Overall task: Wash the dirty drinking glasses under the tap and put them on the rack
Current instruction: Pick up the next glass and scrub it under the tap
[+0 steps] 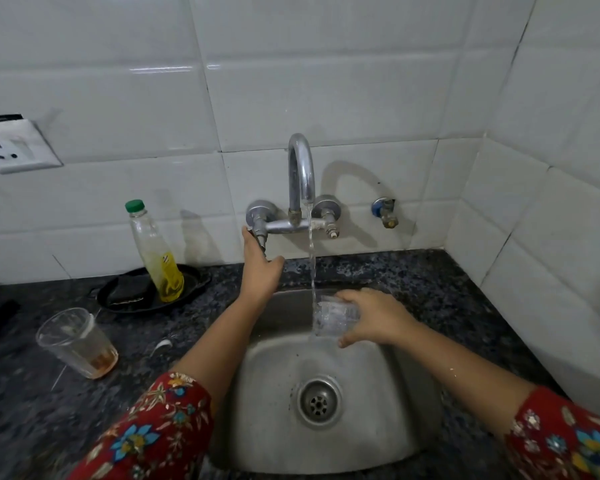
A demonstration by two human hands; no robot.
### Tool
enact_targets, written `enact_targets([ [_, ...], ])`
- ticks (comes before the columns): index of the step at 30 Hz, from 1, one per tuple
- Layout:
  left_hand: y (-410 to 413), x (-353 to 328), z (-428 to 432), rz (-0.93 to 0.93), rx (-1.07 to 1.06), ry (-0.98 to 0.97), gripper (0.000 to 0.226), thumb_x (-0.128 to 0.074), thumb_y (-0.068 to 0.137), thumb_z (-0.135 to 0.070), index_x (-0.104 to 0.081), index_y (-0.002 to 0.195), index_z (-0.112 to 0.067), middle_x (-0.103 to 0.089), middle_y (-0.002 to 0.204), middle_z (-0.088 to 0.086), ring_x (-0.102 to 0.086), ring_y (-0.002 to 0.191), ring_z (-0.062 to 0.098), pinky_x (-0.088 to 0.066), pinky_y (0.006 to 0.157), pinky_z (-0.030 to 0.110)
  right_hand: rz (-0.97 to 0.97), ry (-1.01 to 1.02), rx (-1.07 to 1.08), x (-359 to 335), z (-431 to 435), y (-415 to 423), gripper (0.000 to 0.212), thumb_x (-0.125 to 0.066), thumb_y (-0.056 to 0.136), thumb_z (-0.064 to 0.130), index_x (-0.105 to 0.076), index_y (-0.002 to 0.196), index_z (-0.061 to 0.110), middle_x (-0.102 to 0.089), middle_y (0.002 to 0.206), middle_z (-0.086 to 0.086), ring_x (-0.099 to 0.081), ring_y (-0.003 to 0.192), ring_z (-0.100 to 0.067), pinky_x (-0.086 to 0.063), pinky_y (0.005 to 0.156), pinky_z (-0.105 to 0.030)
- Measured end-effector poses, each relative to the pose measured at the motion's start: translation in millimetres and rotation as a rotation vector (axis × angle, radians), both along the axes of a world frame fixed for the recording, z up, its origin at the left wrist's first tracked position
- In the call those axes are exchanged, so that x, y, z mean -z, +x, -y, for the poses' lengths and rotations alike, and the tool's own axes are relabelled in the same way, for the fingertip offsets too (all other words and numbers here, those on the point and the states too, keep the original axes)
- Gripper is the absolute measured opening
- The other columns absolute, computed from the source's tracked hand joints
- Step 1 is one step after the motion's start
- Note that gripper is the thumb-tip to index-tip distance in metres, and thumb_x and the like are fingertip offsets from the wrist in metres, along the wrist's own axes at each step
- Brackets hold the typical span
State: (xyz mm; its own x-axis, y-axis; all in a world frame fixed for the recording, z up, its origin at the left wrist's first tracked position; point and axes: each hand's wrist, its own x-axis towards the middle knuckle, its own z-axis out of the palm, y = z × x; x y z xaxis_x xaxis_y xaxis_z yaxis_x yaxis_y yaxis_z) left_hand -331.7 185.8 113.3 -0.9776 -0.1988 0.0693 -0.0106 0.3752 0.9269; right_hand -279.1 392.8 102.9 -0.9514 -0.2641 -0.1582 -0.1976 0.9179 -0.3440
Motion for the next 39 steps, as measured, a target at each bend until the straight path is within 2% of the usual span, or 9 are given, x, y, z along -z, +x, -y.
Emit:
enact_targets([
  [6,-0.3,5.2,3.2,-0.053,0.046,-0.153,0.086,-0.050,0.093,-0.004,0.007,0.155,-0.019,-0.008,0.163,0.000,-0.032,0.140,0.022,-0.034,0.089,0.016,0.038,0.409,-0.164,-25.4,1.0,1.7,0.085,-0.079,0.060,0.056,-0.041,0.132,0.032,-0.054,0.126,0.000,-0.053,0.112,-0.024,-0.041,0.078,-0.033],
  [9,-1.1,7.3,7.5,-0.110,0.087,-0.245,0.088,-0.053,0.089,-0.005,0.001,0.155,-0.023,-0.023,0.160,0.002,-0.045,0.130,0.022,-0.045,0.093,0.029,0.010,0.435,-0.168,-33.5,8.5,6.9,0.091,-0.082,0.054,0.056,-0.034,0.124,0.023,-0.061,0.109,-0.001,-0.058,0.098,-0.025,-0.041,0.067,-0.033],
  [13,-2.9,5.2,15.8,-0.082,0.144,-0.310,0.094,-0.057,0.083,-0.010,0.001,0.154,-0.030,-0.035,0.153,0.005,-0.054,0.119,0.023,-0.053,0.093,0.047,-0.054,0.463,-0.192,-47.5,21.2,11.6,0.084,-0.080,0.057,0.058,-0.037,0.118,0.020,-0.062,0.104,-0.003,-0.058,0.098,-0.028,-0.040,0.069,-0.037],
  [18,31.0,17.2,-0.3,-0.044,0.061,-0.299,0.071,-0.055,0.092,-0.023,-0.018,0.153,-0.019,-0.033,0.154,0.004,-0.039,0.137,0.022,-0.037,0.111,0.044,-0.068,0.412,-0.248,-65.9,30.3,15.8,0.065,-0.083,0.056,0.050,-0.039,0.095,0.023,-0.057,0.106,-0.004,-0.055,0.096,-0.024,-0.038,0.066,-0.033],
  [20,62.0,30.1,-15.3,0.017,0.019,-0.169,0.050,-0.052,0.097,-0.027,-0.039,0.145,-0.020,-0.049,0.142,0.004,-0.051,0.125,0.019,-0.042,0.104,0.036,-0.089,0.404,-0.253,-70.6,30.7,17.0,0.063,-0.084,0.055,0.050,-0.046,0.096,0.022,-0.055,0.105,-0.003,-0.052,0.092,-0.022,-0.039,0.068,-0.032],
  [24,105.5,51.9,-35.2,-0.070,0.066,-0.155,0.017,-0.053,0.097,-0.028,-0.067,0.107,-0.026,-0.064,0.105,-0.007,-0.062,0.097,0.008,-0.051,0.086,0.032,-0.134,0.241,-0.245,-73.4,24.9,21.6,0.079,-0.088,0.046,0.048,-0.043,0.109,0.027,-0.058,0.101,0.002,-0.050,0.085,-0.018,-0.042,0.067,-0.032],
  [29,124.5,59.1,-55.0,-0.052,0.011,-0.150,0.020,-0.046,0.100,-0.027,-0.065,0.106,-0.026,-0.061,0.101,-0.008,-0.059,0.096,0.010,-0.048,0.083,0.032,-0.131,-0.110,-0.117,-69.1,13.4,35.5,0.092,-0.092,0.045,0.038,-0.032,0.115,0.032,-0.055,0.070,0.008,-0.054,0.064,-0.008,-0.039,0.052,-0.025],
  [35,135.1,72.1,-65.8,0.049,-0.001,-0.173,0.022,-0.045,0.098,-0.023,-0.066,0.103,-0.019,-0.066,0.101,-0.002,-0.060,0.094,0.014,-0.050,0.086,0.042,-0.091,-0.455,0.065,-24.4,3.8,45.3,0.093,-0.092,0.041,0.043,-0.039,0.116,0.029,-0.055,0.116,0.006,-0.057,0.103,-0.017,-0.050,0.085,-0.035],
  [39,141.4,75.3,-56.2,0.116,0.016,-0.096,0.018,-0.050,0.097,-0.023,-0.067,0.100,-0.024,-0.069,0.098,-0.007,-0.063,0.091,0.009,-0.052,0.086,0.041,-0.036,-0.554,0.136,-9.3,3.5,51.3,0.086,-0.094,0.042,0.038,-0.048,0.114,0.024,-0.059,0.109,0.008,-0.058,0.096,-0.009,-0.048,0.076,-0.021],
])
